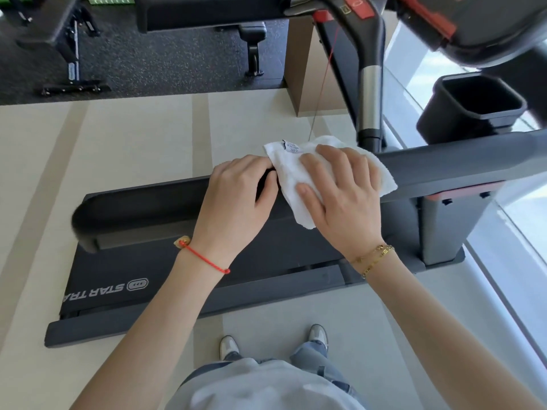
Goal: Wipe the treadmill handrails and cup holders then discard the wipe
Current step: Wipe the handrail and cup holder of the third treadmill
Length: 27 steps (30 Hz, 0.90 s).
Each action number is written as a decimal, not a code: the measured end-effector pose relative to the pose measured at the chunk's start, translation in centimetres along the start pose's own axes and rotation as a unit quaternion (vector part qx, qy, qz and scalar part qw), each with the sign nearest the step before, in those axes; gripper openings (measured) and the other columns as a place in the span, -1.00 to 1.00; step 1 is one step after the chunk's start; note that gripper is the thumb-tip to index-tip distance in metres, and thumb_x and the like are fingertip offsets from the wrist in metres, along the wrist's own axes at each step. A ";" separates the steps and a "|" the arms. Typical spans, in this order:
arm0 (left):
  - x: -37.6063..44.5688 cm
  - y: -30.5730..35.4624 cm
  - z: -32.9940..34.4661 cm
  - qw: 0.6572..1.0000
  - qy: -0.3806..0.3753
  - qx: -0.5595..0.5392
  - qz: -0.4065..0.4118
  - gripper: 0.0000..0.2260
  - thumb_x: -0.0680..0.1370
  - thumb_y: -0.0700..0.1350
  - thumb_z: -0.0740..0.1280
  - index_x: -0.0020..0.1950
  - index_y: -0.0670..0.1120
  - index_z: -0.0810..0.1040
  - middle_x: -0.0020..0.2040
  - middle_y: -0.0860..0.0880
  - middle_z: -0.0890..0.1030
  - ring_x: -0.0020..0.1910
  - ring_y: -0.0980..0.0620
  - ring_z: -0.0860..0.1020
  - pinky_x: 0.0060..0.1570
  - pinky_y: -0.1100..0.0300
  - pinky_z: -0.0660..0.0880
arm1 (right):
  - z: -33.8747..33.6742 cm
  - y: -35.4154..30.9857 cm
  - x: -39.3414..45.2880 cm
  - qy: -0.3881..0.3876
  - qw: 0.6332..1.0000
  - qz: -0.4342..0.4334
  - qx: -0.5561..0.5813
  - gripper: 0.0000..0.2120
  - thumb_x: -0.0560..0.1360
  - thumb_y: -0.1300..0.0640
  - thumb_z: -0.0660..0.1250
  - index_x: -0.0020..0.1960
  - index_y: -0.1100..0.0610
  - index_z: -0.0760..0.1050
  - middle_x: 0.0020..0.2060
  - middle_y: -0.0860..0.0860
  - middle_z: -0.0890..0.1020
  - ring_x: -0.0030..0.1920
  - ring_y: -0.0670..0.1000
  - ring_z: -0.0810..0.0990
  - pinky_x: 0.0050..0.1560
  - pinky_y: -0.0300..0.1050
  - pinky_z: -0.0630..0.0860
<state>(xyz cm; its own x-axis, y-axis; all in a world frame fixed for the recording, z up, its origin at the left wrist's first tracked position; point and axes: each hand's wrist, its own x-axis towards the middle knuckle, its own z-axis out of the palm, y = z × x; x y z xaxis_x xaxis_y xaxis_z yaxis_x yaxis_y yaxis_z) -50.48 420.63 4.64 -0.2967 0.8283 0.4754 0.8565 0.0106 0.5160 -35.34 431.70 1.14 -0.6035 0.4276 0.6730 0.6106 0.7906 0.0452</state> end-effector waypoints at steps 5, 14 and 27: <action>1.7 3.9 3.6 1.000 0.002 -0.003 -0.007 -0.84 0.62 -0.23 0.22 -0.06 -0.21 0.58 -0.21 -0.06 0.59 -0.24 -0.07 0.49 -0.09 0.07 0.43 | -0.7 5.0 -0.9 -0.005 1.000 -0.006 -0.003 -0.63 0.63 -0.11 0.13 0.29 0.07 0.49 0.23 0.09 0.53 0.15 0.20 0.47 0.18 0.12 0.36; 4.4 10.3 9.1 1.000 -0.004 0.011 -0.015 -0.83 0.62 -0.21 0.22 0.02 -0.20 0.60 -0.12 -0.07 0.64 -0.14 -0.10 0.56 0.01 -0.05 0.49 | -2.7 13.9 -1.8 0.015 1.000 -0.016 -0.009 -0.64 0.63 -0.07 0.14 0.24 0.11 0.53 0.18 0.10 0.57 0.07 0.21 0.50 0.12 0.10 0.39; 5.3 15.1 12.9 0.996 0.021 0.072 -0.050 -0.77 0.64 -0.15 0.22 0.18 -0.19 0.62 0.09 -0.07 0.67 0.06 -0.09 0.62 0.17 -0.09 0.45 | -4.4 20.7 -2.9 -0.004 0.999 -0.038 0.008 -0.66 0.64 -0.05 0.12 0.27 0.11 0.49 0.21 0.09 0.54 0.11 0.21 0.46 0.14 0.08 0.34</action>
<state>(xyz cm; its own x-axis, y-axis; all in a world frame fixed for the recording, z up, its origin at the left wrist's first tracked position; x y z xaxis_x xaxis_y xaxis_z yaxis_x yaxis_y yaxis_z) -33.72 432.40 5.76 -0.3979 0.7953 0.4575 0.8725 0.1738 0.4566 -18.67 444.92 3.44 -0.6510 0.3698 0.6629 0.5549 0.8277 0.0832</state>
